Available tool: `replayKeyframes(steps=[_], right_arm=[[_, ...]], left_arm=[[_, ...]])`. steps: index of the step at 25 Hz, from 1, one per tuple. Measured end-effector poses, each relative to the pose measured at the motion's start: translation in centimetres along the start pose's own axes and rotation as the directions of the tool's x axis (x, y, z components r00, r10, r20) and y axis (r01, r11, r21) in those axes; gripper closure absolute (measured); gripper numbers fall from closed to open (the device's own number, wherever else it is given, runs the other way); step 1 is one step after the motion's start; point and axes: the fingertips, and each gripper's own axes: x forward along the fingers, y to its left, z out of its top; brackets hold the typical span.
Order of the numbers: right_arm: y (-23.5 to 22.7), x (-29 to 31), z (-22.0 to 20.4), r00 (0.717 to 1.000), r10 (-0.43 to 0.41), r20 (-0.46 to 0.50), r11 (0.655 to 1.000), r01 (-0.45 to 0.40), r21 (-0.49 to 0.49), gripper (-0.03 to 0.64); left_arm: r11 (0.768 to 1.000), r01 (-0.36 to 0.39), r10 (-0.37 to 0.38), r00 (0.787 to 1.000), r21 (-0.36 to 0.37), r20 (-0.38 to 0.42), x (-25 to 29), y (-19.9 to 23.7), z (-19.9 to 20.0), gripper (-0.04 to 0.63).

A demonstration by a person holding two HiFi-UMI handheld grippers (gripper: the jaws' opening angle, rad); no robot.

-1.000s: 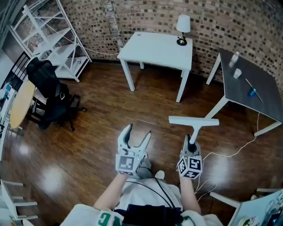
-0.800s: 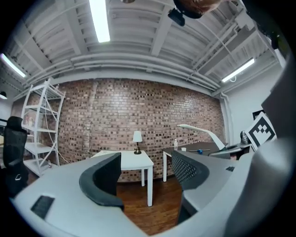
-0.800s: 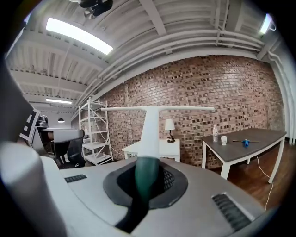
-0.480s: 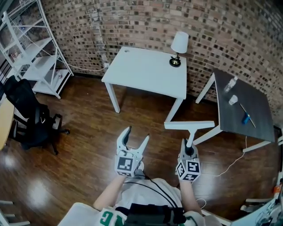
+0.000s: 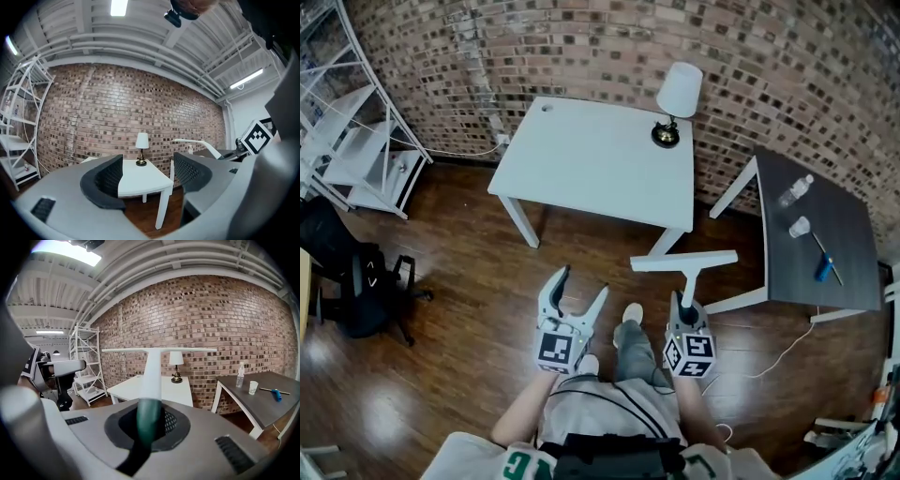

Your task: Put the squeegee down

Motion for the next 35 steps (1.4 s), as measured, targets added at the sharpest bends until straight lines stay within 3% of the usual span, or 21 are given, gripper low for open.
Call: replayKeyframes(steps=[7, 16, 20, 27, 32, 35], right_arm=[[-7.5, 13.8, 1.9, 0.999, 0.025, -0.041, 0.998, -0.022, 0.062, 0.595], [-16.8, 31.0, 1.0, 0.967, 0.048, -0.251, 0.985, -0.004, 0.172, 0.594], [-19.7, 37.4, -1.0, 0.942, 0.012, -0.334, 0.986, 0.044, 0.159, 0.594], [-23.0, 46.2, -3.7, 0.875, -0.046, -0.481, 0.991, 0.1, 0.087, 0.591], [-23.7, 48.7, -4.6, 0.824, -0.092, -0.56, 0.988, 0.144, 0.05, 0.589], [-23.6, 48.4, -6.3, 0.787, -0.083, -0.611, 0.978, 0.182, 0.102, 0.582]], left_arm=[[0.998, -0.046, 0.048, 0.998, 0.032, -0.05, 13.2, 3.3, -1.4, 0.259], [0.996, -0.079, 0.082, 0.992, 0.042, -0.095, 28.8, 4.0, -0.4, 0.259], [0.995, -0.088, 0.093, 0.987, 0.037, -0.132, 31.0, 4.4, -1.7, 0.259], [0.994, -0.103, 0.106, 0.976, 0.027, -0.192, 32.7, 6.7, -3.3, 0.258], [0.994, -0.106, 0.109, 0.97, 0.029, -0.218, 32.9, 8.8, -3.7, 0.258], [0.994, -0.105, 0.106, 0.967, 0.016, -0.23, 32.7, 9.7, -4.0, 0.259]])
